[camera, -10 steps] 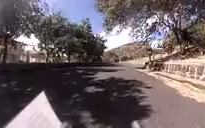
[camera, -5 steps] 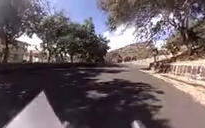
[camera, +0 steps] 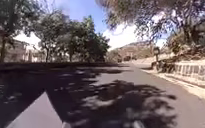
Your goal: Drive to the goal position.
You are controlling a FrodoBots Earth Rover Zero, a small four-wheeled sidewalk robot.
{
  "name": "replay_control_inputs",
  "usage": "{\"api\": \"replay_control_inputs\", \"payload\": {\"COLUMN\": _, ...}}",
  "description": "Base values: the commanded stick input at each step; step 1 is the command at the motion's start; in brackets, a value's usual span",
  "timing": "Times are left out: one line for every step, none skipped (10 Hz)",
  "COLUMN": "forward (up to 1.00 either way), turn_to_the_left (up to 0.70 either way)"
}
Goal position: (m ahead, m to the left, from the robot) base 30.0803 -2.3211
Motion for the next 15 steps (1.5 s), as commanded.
{"api": "replay_control_inputs", "payload": {"forward": 0.7, "turn_to_the_left": 0.0}}
{"api": "replay_control_inputs", "payload": {"forward": 0.7, "turn_to_the_left": 0.0}}
{"api": "replay_control_inputs", "payload": {"forward": 0.7, "turn_to_the_left": 0.0}}
{"api": "replay_control_inputs", "payload": {"forward": 0.7, "turn_to_the_left": 0.0}}
{"api": "replay_control_inputs", "payload": {"forward": 0.7, "turn_to_the_left": 0.0}}
{"api": "replay_control_inputs", "payload": {"forward": 0.7, "turn_to_the_left": 0.0}}
{"api": "replay_control_inputs", "payload": {"forward": 0.7, "turn_to_the_left": 0.0}}
{"api": "replay_control_inputs", "payload": {"forward": 0.7, "turn_to_the_left": 0.0}}
{"api": "replay_control_inputs", "payload": {"forward": 0.7, "turn_to_the_left": 0.0}}
{"api": "replay_control_inputs", "payload": {"forward": 0.7, "turn_to_the_left": 0.0}}
{"api": "replay_control_inputs", "payload": {"forward": 0.7, "turn_to_the_left": 0.0}}
{"api": "replay_control_inputs", "payload": {"forward": 0.7, "turn_to_the_left": 0.0}}
{"api": "replay_control_inputs", "payload": {"forward": 0.7, "turn_to_the_left": 0.0}}
{"api": "replay_control_inputs", "payload": {"forward": 0.7, "turn_to_the_left": 0.0}}
{"api": "replay_control_inputs", "payload": {"forward": 0.7, "turn_to_the_left": 0.0}}
